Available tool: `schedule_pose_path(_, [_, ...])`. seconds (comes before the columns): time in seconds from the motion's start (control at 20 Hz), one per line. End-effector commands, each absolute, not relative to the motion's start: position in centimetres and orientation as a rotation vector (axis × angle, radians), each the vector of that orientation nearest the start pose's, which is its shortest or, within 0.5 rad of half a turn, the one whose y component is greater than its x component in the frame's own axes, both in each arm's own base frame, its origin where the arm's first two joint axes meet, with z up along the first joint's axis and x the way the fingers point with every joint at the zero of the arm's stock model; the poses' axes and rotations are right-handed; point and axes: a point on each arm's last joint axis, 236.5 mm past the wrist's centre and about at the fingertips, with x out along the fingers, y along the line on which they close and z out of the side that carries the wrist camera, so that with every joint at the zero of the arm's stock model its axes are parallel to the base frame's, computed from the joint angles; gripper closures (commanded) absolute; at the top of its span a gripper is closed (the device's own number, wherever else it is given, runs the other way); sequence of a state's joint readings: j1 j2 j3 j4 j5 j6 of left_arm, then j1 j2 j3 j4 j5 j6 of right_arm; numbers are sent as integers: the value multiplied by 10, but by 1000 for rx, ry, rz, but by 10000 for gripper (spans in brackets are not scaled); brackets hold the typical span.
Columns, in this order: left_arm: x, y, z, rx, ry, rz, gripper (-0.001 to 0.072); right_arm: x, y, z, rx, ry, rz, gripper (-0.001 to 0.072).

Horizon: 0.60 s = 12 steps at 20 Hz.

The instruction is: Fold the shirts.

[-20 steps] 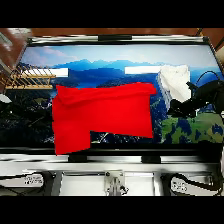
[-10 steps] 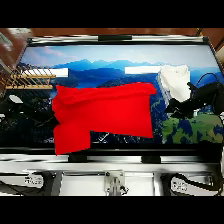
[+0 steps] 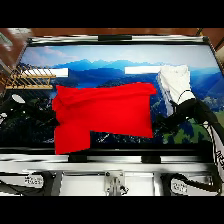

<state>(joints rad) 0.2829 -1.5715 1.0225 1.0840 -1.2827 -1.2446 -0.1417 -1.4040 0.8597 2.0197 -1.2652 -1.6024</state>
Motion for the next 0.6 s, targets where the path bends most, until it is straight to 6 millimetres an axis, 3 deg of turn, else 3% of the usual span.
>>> schedule_pose_path(0.0, [319, -19, -105, -516, 1640, -295, 676, 268, 74, -102, 574, 1743, 135, 205])
schedule_pose_path(0.15, [321, -19, -99, -502, 1619, -307, 676, 273, 90, -104, 572, 1727, 162, 206])
schedule_pose_path(0.4, [335, -24, -89, -527, 1572, -319, 676, 257, 121, -125, 505, 1819, 190, 209])
schedule_pose_path(0.45, [338, -25, -86, -533, 1562, -323, 676, 256, 126, -128, 487, 1821, 199, 275])
schedule_pose_path(0.5, [341, -25, -83, -536, 1552, -327, 676, 258, 128, -128, 477, 1809, 201, 518])
schedule_pose_path(0.55, [345, -25, -79, -533, 1538, -329, 676, 262, 129, -125, 480, 1798, 199, 641])
